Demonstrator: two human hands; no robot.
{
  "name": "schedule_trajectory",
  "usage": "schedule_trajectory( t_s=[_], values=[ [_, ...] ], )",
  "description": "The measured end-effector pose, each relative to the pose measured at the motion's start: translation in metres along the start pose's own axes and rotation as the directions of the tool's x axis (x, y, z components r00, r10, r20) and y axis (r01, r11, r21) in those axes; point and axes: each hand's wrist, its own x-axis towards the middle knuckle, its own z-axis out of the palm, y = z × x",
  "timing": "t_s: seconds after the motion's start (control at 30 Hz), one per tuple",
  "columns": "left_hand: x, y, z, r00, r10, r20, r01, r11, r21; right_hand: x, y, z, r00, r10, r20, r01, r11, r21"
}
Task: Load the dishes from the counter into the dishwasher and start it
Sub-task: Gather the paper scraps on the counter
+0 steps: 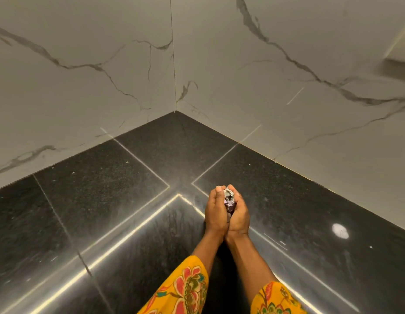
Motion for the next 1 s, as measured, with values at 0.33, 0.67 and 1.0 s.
schedule_trajectory(
  t_s=[0.33,0.67,1.0],
  values=[
    [-0.063,-0.023,-0.035,0.971,-0.214,0.108,0.24,0.865,-0.441,-0.072,0.014,-0.031,0.992,0.12,0.041,-0.124,0.986,0.112],
    [-0.181,-0.045,-0.045,0.984,-0.16,0.073,0.172,0.783,-0.598,-0.173,0.006,-0.093,0.995,0.078,0.061,-0.081,0.996,0.036],
    [-0.276,-0.071,-0.065,0.989,-0.148,-0.01,0.11,0.778,-0.619,-0.264,0.008,-0.148,0.972,0.182,0.149,-0.19,0.981,0.043]
  ],
)
